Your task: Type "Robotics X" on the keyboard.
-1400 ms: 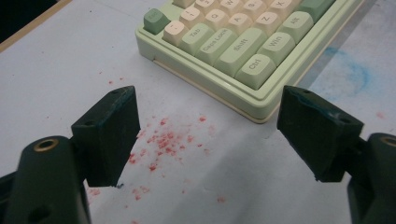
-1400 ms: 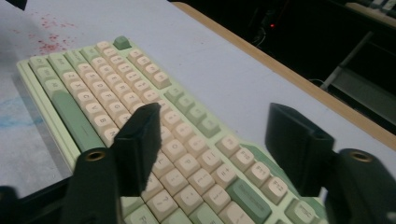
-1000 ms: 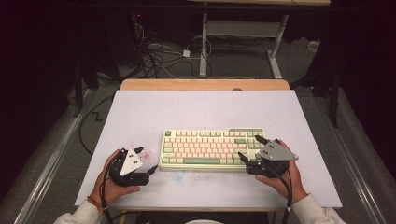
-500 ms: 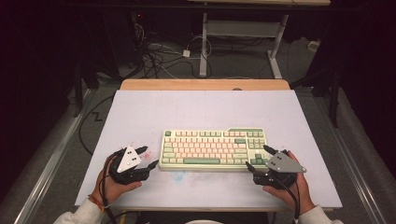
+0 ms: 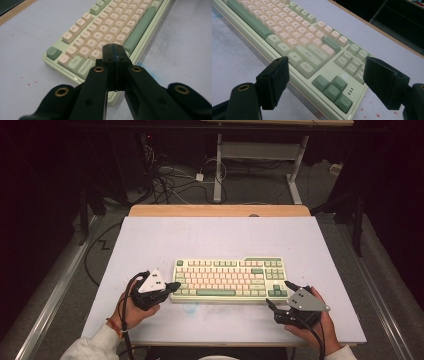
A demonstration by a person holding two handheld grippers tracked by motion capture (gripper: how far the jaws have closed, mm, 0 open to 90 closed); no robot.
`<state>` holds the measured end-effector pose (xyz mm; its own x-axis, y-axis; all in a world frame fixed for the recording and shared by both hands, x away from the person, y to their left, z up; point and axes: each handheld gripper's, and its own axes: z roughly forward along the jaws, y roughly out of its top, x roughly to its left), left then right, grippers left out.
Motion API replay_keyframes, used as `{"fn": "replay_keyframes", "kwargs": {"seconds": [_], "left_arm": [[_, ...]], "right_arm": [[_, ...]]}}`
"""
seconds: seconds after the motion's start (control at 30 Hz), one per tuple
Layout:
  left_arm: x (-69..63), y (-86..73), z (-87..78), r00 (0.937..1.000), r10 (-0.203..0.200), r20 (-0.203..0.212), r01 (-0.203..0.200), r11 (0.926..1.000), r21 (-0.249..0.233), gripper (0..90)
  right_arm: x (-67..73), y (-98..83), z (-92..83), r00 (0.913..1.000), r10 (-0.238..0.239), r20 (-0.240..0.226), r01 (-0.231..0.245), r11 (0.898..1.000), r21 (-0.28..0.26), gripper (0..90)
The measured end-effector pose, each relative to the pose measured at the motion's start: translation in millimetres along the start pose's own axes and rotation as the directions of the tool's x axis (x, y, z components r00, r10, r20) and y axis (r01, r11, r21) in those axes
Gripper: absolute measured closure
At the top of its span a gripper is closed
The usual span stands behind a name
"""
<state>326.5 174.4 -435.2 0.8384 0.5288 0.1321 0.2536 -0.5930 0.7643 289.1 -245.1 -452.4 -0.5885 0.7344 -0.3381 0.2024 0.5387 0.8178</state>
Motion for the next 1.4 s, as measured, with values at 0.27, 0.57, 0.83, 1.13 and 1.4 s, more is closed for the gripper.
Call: {"fn": "replay_keyframes", "kwargs": {"seconds": [0.27, 0.57, 0.83, 1.13, 1.4], "left_arm": [[-6.3, 25.9, 22.6, 0.9985, 0.033, 0.044, -0.035, 0.9990, 0.029, 87.7], [-13.0, 49.9, 53.5, 0.9930, 0.080, 0.087, -0.086, 0.9940, 0.067, 87.2], [-16.9, 61.1, 78.9, 0.9889, 0.094, 0.116, -0.105, 0.9898, 0.096, 87.0], [-20.3, 65.0, 96.1, 0.9850, 0.106, 0.136, -0.124, 0.9832, 0.134, 87.1], [-18.5, 64.2, 103.7, 0.9873, 0.096, 0.126, -0.115, 0.9812, 0.155, 86.6]], "right_arm": [[3.8, 2.0, 1.1, 0.9999, -0.016, -0.001, 0.016, 1.000, 0.024, 21.6], [4.6, 1.1, 3.9, 0.9998, -0.019, -0.012, 0.019, 0.999, 0.037, 21.7], [5.7, 0.1, 5.1, 0.9994, -0.024, -0.027, 0.025, 0.998, 0.050, 22.5], [6.3, -0.8, 6.9, 0.9990, -0.031, -0.033, 0.033, 0.998, 0.059, 22.5], [6.9, -1.2, 7.2, 0.9988, -0.034, -0.036, 0.036, 0.997, 0.064, 22.5]]}}
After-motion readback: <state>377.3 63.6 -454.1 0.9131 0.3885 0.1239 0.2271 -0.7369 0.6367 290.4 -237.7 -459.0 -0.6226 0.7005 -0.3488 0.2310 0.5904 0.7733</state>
